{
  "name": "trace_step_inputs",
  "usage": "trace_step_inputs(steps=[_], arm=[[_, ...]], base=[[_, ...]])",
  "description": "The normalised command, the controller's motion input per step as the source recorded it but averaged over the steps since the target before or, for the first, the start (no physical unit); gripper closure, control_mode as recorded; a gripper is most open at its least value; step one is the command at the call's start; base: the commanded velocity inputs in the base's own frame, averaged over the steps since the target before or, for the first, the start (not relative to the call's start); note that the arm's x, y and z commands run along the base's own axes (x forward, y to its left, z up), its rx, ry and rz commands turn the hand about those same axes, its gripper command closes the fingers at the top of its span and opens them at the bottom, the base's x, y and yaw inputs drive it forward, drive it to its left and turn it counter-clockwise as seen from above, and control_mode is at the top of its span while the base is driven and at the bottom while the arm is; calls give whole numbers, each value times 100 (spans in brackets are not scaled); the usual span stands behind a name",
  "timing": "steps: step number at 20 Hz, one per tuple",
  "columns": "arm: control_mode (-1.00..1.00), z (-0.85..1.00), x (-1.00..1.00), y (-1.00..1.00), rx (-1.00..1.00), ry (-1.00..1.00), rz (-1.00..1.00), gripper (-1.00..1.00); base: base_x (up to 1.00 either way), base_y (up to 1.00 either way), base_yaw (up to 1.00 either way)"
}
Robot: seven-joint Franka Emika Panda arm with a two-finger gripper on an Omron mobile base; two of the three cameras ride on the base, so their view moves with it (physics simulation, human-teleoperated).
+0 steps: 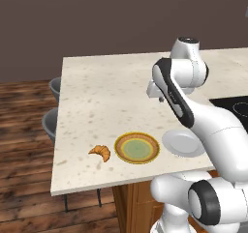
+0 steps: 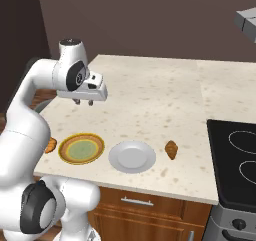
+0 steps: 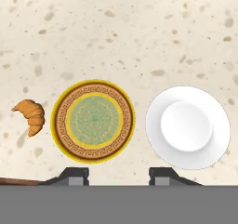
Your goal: Place the pastries on the plates.
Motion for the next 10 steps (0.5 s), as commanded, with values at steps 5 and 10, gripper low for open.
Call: trace_step_inputs(steps=[5,10], arm=[[-100,0,1,33,0,0,0,-100],[-100,-5,6,62,0,3,0,-100]], base=[[0,0,0],[0,0,0]])
